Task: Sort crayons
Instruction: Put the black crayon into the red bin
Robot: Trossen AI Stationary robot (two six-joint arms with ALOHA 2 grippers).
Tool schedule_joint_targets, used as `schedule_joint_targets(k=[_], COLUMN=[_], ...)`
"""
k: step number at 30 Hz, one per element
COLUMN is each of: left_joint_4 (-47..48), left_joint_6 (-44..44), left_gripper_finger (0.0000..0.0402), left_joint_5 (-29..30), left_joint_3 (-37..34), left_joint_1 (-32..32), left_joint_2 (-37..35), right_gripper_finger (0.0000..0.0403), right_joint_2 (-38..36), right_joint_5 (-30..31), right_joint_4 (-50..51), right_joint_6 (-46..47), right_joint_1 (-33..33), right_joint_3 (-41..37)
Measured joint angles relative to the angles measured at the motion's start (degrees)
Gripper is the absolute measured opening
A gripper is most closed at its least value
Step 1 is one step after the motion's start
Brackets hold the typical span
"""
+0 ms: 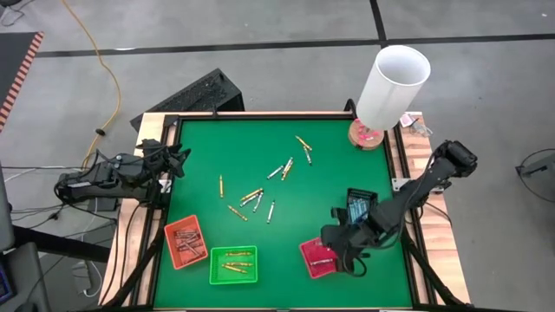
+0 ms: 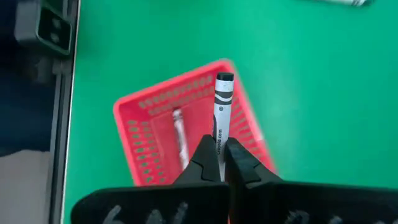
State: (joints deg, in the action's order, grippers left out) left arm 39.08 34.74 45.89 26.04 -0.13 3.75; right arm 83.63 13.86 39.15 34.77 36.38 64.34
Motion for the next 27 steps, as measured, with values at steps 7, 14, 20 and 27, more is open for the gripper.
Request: schedule_joint_targets(k=[7,14,20,27], left_joint_4=[0.0,0.0,0.0,0.1], left_joint_6=[0.0,0.0,0.0,0.0], left_gripper_finger=[0.0223,0.0223,0.0223,0.0223], left_joint_5=[0.0,0.0,0.0,1.0], left_joint_3=[0.0,0.0,0.0,0.0], left_joint_1=[0.0,0.0,0.0,0.0], left_joint_2=[0.0,0.0,0.0,0.0], right_gripper_finger=[0.0000,0.0000,0.0000,0.0000], right_joint_2=[7.5,12.3,12.8,13.2], right_joint_5=[-5.4,-9.9,-9.9,-9.8], right_joint_4=[-0.8,-1.9,-2.0,-2.0], right_joint_6=[1.7,-0.7,-2.4,-6.7], right_joint_1=[0.9,0.6,0.6,-1.1], right_joint_3=[0.0,0.0,0.0,0.0])
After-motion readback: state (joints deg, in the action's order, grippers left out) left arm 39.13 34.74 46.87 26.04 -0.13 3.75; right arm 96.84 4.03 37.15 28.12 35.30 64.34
